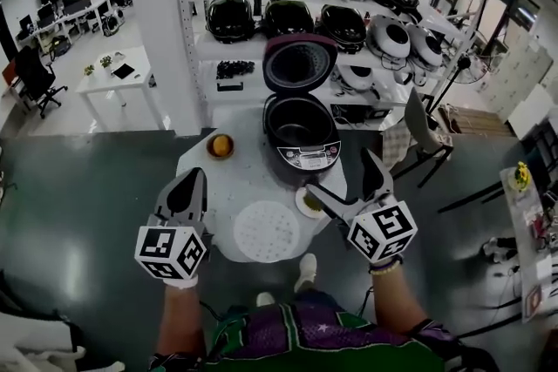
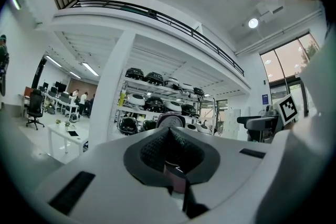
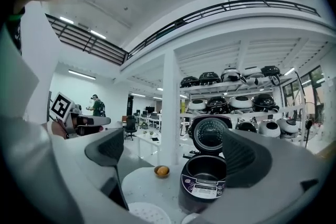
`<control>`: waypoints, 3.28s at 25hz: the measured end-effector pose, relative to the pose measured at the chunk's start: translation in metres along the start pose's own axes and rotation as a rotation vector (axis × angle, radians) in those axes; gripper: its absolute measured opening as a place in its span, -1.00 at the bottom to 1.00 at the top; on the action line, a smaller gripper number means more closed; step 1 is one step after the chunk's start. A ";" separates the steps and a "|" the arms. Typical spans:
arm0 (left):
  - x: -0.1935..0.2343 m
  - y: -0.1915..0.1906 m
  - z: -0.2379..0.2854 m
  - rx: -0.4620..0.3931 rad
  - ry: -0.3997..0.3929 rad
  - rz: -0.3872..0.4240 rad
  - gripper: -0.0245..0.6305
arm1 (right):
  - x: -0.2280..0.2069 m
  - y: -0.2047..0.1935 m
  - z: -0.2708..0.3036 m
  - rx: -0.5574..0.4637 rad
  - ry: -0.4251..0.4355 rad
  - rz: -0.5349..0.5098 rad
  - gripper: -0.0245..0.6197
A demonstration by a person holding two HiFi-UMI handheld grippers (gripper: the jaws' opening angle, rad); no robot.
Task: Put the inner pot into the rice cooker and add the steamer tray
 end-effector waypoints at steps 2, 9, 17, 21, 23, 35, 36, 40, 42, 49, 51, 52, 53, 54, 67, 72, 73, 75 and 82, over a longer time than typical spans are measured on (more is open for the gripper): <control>-0.004 -0.003 -0.003 0.003 -0.008 0.009 -0.86 | 0.002 -0.011 0.003 0.028 0.012 0.013 0.90; -0.003 -0.029 -0.012 0.026 -0.010 0.007 -0.86 | 0.009 -0.074 0.015 0.167 0.029 0.071 0.90; 0.001 -0.063 -0.019 0.059 0.008 -0.012 -0.86 | 0.009 -0.171 0.031 0.340 0.033 0.168 0.90; -0.006 -0.069 -0.022 0.080 0.009 -0.005 -0.86 | 0.013 -0.217 0.037 0.429 0.037 0.167 0.89; -0.012 -0.072 -0.025 0.089 0.001 0.010 -0.86 | 0.016 -0.242 0.038 0.480 0.044 0.165 0.88; -0.013 -0.088 -0.037 0.120 0.028 0.022 -0.86 | 0.017 -0.357 0.032 0.694 0.060 0.151 0.60; -0.014 -0.088 -0.037 0.123 0.030 0.021 -0.86 | 0.015 -0.363 0.033 0.700 0.052 0.157 0.55; -0.014 -0.094 -0.037 0.141 0.029 0.023 -0.86 | 0.013 -0.387 0.041 0.741 0.036 0.161 0.43; -0.017 -0.098 -0.036 0.159 0.022 0.025 -0.86 | 0.012 -0.399 0.043 0.757 0.023 0.166 0.34; -0.028 -0.107 -0.036 0.210 -0.001 0.039 -0.86 | 0.012 -0.427 0.051 0.800 0.005 0.199 0.07; -0.032 -0.111 -0.037 0.226 -0.014 0.044 -0.86 | 0.012 -0.434 0.053 0.817 0.008 0.203 0.03; -0.034 -0.113 -0.037 0.233 -0.020 0.047 -0.86 | 0.012 -0.438 0.054 0.822 0.003 0.210 0.01; -0.036 -0.115 -0.038 0.240 -0.024 0.050 -0.86 | 0.011 -0.441 0.054 0.824 -0.006 0.219 -0.04; -0.037 -0.117 -0.038 0.246 -0.025 0.051 -0.86 | 0.010 -0.443 0.055 0.824 -0.016 0.231 -0.12; -0.034 -0.123 -0.034 0.276 -0.005 0.040 -0.86 | -0.005 -0.442 0.053 0.860 -0.176 0.342 -0.87; -0.033 -0.125 -0.033 0.273 -0.004 0.029 -0.86 | -0.005 -0.440 0.051 0.868 -0.181 0.380 -0.87; -0.033 -0.125 -0.033 0.273 -0.005 0.027 -0.86 | -0.005 -0.439 0.050 0.866 -0.181 0.388 -0.88; -0.032 -0.124 -0.034 0.272 -0.005 0.025 -0.86 | -0.003 -0.436 0.050 0.857 -0.174 0.416 -0.88; -0.023 -0.123 -0.037 0.264 0.002 -0.035 -0.86 | 0.005 -0.410 0.047 0.822 -0.100 0.441 -0.88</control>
Point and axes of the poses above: the fingertips, and each gripper's own axes: z forward along the fingers, x to its left, y out of its top, the point moved 4 cm from there along -z, backward along the fingers, and after that the axes turned 1 degree about y, right-handed, at the moved point
